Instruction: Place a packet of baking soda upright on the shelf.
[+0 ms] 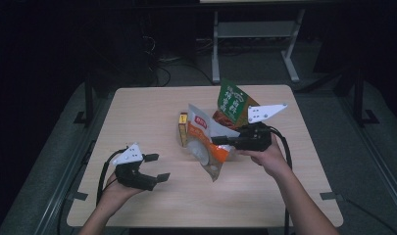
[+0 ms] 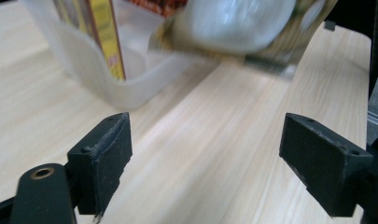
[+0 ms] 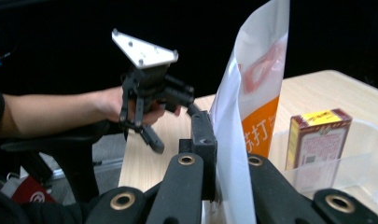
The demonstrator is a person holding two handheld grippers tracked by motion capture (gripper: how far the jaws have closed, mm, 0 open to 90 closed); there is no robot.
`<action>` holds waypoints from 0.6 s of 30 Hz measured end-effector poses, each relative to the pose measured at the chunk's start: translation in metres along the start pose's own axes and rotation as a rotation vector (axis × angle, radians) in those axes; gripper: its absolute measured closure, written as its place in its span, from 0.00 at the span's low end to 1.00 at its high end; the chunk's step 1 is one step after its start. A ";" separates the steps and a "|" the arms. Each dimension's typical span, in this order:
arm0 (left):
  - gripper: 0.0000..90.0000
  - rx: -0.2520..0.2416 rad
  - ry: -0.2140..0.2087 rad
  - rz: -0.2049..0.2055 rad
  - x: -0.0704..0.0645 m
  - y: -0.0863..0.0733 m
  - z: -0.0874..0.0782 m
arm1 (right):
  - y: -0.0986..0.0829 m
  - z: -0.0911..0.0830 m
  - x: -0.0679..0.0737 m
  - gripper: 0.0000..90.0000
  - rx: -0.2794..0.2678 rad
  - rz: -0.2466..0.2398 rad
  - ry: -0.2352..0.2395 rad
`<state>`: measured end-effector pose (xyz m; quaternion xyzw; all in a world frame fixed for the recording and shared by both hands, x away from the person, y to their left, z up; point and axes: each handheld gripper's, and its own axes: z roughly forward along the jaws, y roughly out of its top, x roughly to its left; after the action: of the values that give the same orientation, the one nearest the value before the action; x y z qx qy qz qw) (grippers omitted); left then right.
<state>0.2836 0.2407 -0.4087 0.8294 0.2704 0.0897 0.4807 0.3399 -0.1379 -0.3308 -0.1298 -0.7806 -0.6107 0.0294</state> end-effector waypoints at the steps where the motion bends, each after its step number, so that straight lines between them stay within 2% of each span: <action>1: 0.18 0.007 -0.004 -0.001 0.000 -0.003 -0.001 | 0.001 -0.002 0.000 1.00 -0.008 -0.001 -0.007; 4: 0.16 0.034 -0.006 -0.005 0.001 -0.009 0.000 | 0.004 -0.006 0.002 1.00 -0.025 -0.004 -0.019; 7: 0.16 0.039 -0.008 -0.018 0.004 -0.011 0.005 | 0.006 -0.012 0.000 1.00 -0.050 -0.004 -0.048; 8: 0.16 0.042 -0.009 -0.019 0.004 -0.011 0.007 | 0.006 -0.012 0.000 1.00 -0.050 -0.004 -0.048; 11: 0.16 0.057 -0.012 -0.012 0.006 -0.012 0.011 | 0.006 -0.015 -0.002 1.00 -0.040 -0.010 -0.084; 12: 0.16 0.062 -0.010 -0.014 0.005 -0.012 0.012 | 0.008 -0.015 -0.004 1.00 -0.025 -0.016 -0.116; 13: 0.16 0.066 -0.007 -0.012 0.005 -0.012 0.012 | 0.008 -0.015 -0.004 1.00 -0.025 -0.016 -0.116; 18: 0.16 0.055 -0.001 -0.009 0.006 -0.013 0.012 | 0.014 -0.009 -0.010 1.00 -0.019 -0.024 -0.178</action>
<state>0.2892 0.2401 -0.4267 0.8412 0.2760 0.0795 0.4581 0.3515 -0.1452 -0.3172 -0.1747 -0.7757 -0.6044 -0.0488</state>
